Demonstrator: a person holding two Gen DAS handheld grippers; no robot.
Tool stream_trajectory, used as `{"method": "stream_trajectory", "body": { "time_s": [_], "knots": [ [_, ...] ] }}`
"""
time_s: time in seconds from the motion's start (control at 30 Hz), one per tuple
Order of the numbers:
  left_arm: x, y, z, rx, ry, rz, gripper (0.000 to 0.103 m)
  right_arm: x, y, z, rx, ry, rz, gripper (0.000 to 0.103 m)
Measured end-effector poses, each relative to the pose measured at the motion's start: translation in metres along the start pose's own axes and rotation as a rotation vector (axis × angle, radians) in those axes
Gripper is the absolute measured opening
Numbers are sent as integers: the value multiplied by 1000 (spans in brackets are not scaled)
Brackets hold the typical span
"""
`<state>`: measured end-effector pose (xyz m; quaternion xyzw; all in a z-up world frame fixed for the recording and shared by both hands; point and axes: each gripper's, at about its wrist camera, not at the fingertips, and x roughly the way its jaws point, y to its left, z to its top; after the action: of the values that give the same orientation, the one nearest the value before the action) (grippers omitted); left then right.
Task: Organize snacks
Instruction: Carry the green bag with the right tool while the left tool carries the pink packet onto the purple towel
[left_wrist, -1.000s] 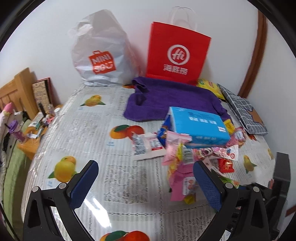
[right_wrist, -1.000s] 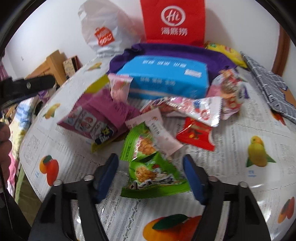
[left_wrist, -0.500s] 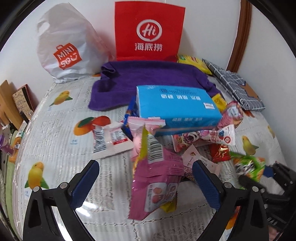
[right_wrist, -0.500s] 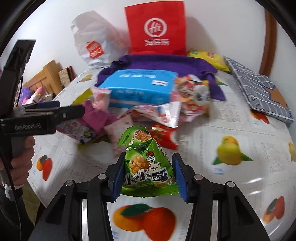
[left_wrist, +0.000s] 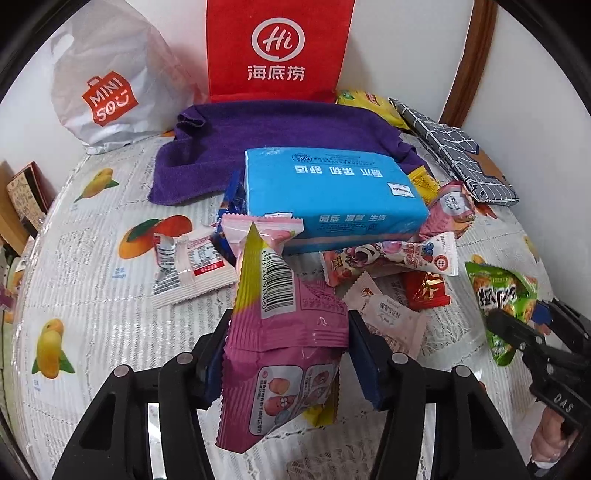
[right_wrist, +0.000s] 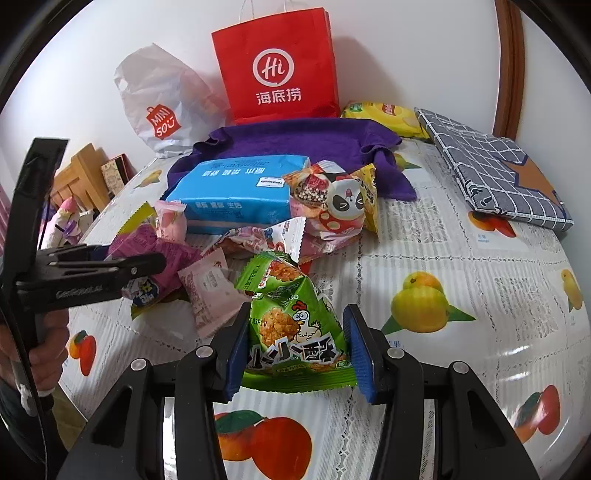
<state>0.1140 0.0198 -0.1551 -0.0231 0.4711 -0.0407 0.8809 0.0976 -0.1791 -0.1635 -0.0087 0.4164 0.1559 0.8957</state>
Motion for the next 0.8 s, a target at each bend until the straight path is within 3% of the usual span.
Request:
{"method": "stream_trajectory", "body": {
  "time_s": [0.47, 0.8],
  "knots": [
    [-49, 15, 2, -47, -66, 30, 55, -34, 6, 16, 6, -79, 0, 48],
    [-76, 11, 36, -43, -113, 15, 55, -47, 17, 51, 8, -122, -8, 48]
  ]
}}
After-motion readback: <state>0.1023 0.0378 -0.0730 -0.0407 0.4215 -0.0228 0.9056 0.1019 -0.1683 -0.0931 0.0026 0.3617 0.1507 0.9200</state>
